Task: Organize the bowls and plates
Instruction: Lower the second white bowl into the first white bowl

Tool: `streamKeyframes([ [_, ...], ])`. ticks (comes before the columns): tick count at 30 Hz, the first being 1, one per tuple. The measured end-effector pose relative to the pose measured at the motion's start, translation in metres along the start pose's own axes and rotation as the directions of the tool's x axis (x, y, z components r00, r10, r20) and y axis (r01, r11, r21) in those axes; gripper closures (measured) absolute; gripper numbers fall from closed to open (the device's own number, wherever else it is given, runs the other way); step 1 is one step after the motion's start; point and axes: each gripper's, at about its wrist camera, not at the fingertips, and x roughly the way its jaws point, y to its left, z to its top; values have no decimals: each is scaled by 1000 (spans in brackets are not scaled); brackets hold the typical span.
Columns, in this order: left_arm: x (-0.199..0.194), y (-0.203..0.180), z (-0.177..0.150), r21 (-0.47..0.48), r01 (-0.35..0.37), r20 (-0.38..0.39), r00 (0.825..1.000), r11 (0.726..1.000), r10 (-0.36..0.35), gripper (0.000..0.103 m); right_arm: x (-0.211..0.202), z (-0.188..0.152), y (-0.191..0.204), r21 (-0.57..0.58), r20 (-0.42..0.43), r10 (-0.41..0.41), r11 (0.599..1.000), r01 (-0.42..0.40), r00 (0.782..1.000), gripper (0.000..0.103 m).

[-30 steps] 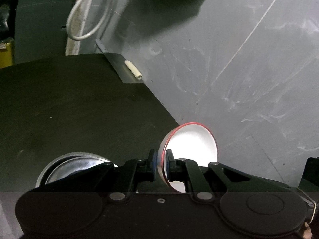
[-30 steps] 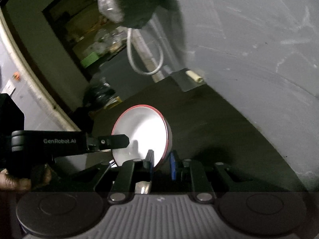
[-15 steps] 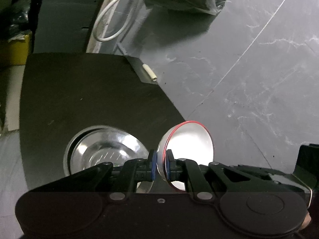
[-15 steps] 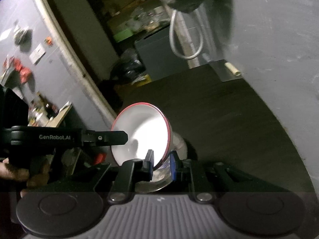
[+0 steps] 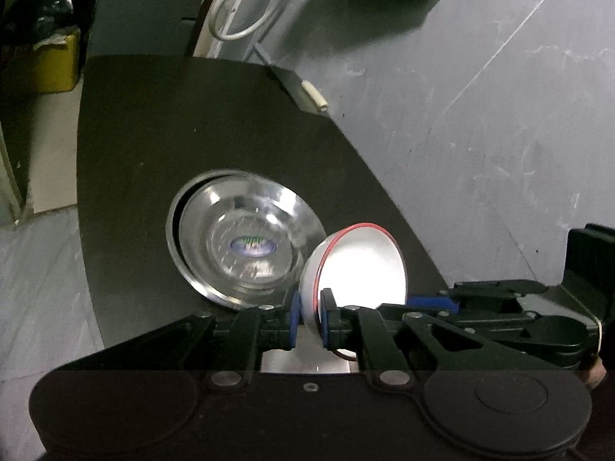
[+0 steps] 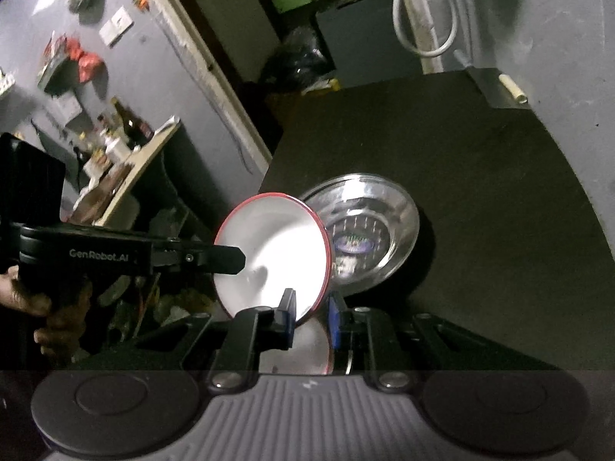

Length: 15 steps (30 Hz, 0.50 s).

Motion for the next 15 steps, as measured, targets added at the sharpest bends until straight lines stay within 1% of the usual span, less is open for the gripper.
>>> streamKeyframes([
  [7, 4, 0, -11, -2, -7, -48, 999, 1000, 7, 92, 1, -4, 2, -26, -57, -4, 1000, 2, 998, 83],
  [10, 8, 0, -16, 8, -28, -91, 995, 1000, 29, 91, 5, -5, 3, -32, -94, 3, 999, -6, 996, 83],
  [15, 12, -1, -22, 12, -57, -135, 989, 998, 58, 91, 13, -7, 6, -57, -151, 4, 998, -12, 989, 83],
])
